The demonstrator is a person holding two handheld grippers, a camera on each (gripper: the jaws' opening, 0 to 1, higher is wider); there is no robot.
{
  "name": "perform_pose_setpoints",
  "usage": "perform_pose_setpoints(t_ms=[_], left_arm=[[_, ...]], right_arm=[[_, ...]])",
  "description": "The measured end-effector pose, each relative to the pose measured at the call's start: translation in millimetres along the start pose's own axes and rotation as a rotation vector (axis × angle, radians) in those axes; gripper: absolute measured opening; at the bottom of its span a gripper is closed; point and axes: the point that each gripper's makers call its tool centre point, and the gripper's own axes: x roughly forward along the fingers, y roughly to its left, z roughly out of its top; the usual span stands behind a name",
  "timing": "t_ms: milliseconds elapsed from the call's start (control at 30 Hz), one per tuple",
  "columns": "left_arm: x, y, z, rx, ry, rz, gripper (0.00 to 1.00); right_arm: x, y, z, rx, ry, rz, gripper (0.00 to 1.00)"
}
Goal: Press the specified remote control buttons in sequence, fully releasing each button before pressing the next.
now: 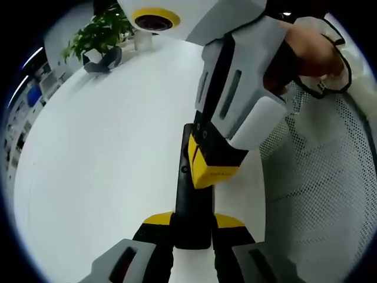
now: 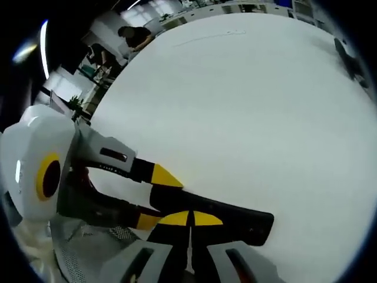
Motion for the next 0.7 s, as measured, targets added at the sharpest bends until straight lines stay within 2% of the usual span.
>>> perform_pose_setpoints(t_ms=[200, 700], left_arm=[[0.2, -0.3, 0.2, 0.002, 0.001, 0.001, 0.23], [0.1, 0.3, 0.0, -0.013, -0.007, -0.003, 0.23]], right_arm=[[2.0, -0.6, 1.5, -0.010, -0.010, -0.008, 0.00], [0.4, -0.1, 1.3, 0.038, -0.027, 0.004, 0.00]])
